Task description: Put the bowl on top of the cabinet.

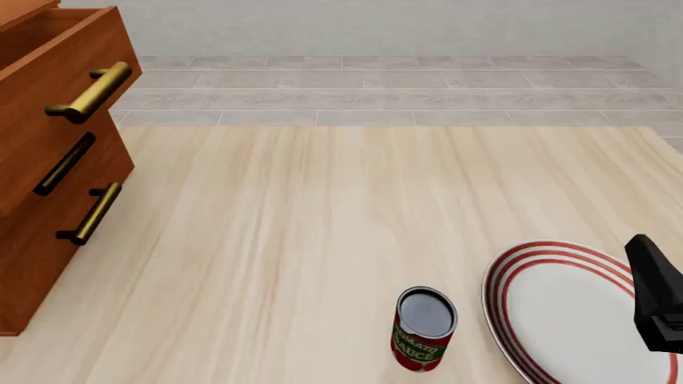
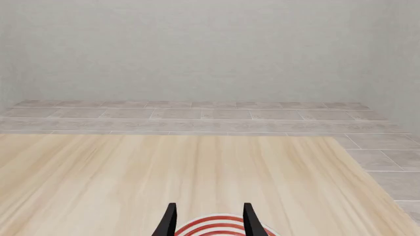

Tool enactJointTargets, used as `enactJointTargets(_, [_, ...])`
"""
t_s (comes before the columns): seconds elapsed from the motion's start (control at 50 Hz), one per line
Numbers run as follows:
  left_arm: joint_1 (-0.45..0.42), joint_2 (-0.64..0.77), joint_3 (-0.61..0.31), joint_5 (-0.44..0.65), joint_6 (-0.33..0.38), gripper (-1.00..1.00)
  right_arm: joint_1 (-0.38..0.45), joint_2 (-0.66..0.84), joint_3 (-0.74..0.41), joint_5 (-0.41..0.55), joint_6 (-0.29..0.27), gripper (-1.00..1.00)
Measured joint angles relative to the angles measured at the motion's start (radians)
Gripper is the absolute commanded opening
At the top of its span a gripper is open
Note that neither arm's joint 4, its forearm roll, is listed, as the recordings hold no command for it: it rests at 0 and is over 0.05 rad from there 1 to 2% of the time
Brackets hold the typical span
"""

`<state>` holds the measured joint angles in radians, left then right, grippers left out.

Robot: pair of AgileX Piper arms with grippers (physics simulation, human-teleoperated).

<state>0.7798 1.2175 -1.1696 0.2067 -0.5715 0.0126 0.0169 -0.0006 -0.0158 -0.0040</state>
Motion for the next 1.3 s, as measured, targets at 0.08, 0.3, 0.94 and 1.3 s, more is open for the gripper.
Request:
enactJointTargets(0.08, [0.002, 0.0, 0.001, -0.004, 0.003, -1.0, 0.0, 0.0, 0.0, 0.0, 0.0, 1.0])
enactJointTargets(0.3, [0.007, 0.003, 0.006, -0.015, 0.013, -1.0, 0.0, 0.0, 0.0, 0.0, 0.0, 1.0])
enactJointTargets(0.94, [-0.004, 0.0, 0.026, -0.036, 0.011, 1.0, 0.0, 0.0, 0.0, 0.0, 0.0, 1.0])
enactJointTargets(1.3, [-0.014, -0.039, 0.045, -0.035, 0.013, 1.0, 0.0, 0.0, 0.0, 0.0, 0.0, 1.0])
